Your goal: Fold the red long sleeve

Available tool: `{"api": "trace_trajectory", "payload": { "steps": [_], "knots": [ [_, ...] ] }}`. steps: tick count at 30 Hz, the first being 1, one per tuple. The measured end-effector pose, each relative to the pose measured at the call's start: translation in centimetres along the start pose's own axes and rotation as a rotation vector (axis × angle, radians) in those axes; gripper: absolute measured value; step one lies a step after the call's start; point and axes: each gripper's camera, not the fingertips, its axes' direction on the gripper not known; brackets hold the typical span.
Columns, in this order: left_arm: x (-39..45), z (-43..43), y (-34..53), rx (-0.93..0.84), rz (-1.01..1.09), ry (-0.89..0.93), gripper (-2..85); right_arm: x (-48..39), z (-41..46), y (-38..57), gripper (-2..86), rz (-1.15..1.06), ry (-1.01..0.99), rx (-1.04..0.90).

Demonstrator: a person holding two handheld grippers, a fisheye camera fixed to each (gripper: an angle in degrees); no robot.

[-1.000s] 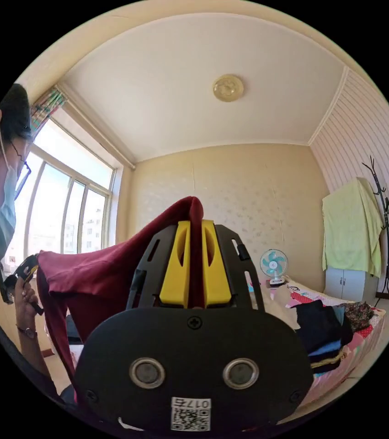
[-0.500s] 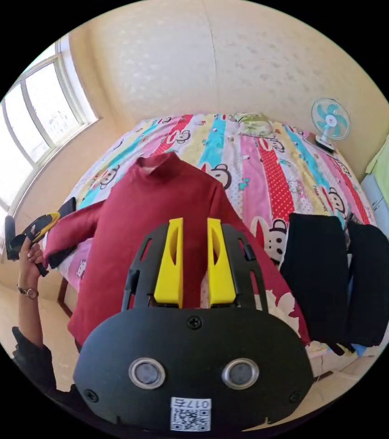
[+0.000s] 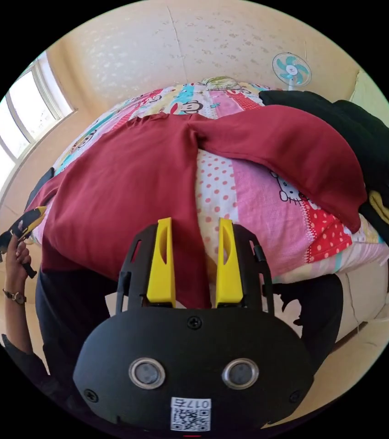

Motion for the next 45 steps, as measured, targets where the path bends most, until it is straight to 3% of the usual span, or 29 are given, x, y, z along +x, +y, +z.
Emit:
{"api": "trace_trajectory", "payload": {
  "steps": [2, 6, 11, 15, 18, 21, 23, 26, 28, 30, 33, 36, 40, 45],
  "knots": [
    [-0.2, 4.5, -0.3, -0.208, 0.015, 0.043, 11.2, 0.3, 0.6, 0.3, 10.4, -0.058, 0.002, 0.027],
    [0.1, 5.9, 1.1, -0.287, 0.078, -0.041, 4.4, 2.5, -0.8, -2.3, 4.2, -0.086, -0.134, -0.136],
    [0.1, 2.4, 3.9, -0.417, 0.184, 0.047, 3.5, 6.4, -7.3, -2.1, 3.3, -0.242, -0.27, -0.178],
    [0.0, 1.9, 7.6, -0.593, 0.252, -0.113, 5.2, 9.5, -6.6, 0.0, 3.8, -0.307, -0.324, -0.361],
    [-1.0, 0.7, 8.8, -0.552, 0.228, -0.174, 8.2, 16.7, -7.2, -0.5, 5.5, -0.063, -0.447, -0.261],
    [-0.1, -1.5, 8.4, -0.431, 0.227, -0.11, 9.7, 27.5, -9.8, -0.6, 9.6, 0.354, -0.649, 0.079],
    [1.4, -1.7, 7.7, -0.392, 0.268, -0.025, 10.4, 34.4, -10.1, 0.3, 11.2, 0.642, -0.648, 0.275],
    [4.8, -0.3, 6.0, -0.411, 0.335, 0.132, 10.7, 39.0, -9.6, -0.1, 12.0, 0.807, -0.555, 0.361],
    [6.9, 0.7, 5.1, -0.393, 0.39, 0.173, 10.5, 40.4, -8.7, -0.6, 11.6, 0.883, -0.479, 0.343],
    [8.1, 4.3, 4.2, -0.441, 0.385, 0.082, 9.4, 41.3, -7.2, -1.0, 10.5, 0.933, -0.504, 0.333],
    [6.2, 11.6, 4.5, -0.697, 0.226, -0.045, 8.0, 42.2, -6.6, -1.5, 9.3, 1.01, -0.524, 0.328],
    [5.0, 9.9, 5.0, -0.625, 0.21, -0.016, 7.5, 43.2, -8.4, -1.9, 9.5, 0.982, -0.565, 0.265],
    [3.5, 6.8, 7.3, -0.478, 0.204, 0.006, 7.2, 43.1, -10.8, 0.4, 9.6, 1.01, -0.642, 0.348],
    [0.6, 3.4, 7.6, -0.437, 0.131, 0.096, 6.1, 45.0, -6.5, -1.9, 9.0, 1.006, -0.797, 0.176]
  ]
}}
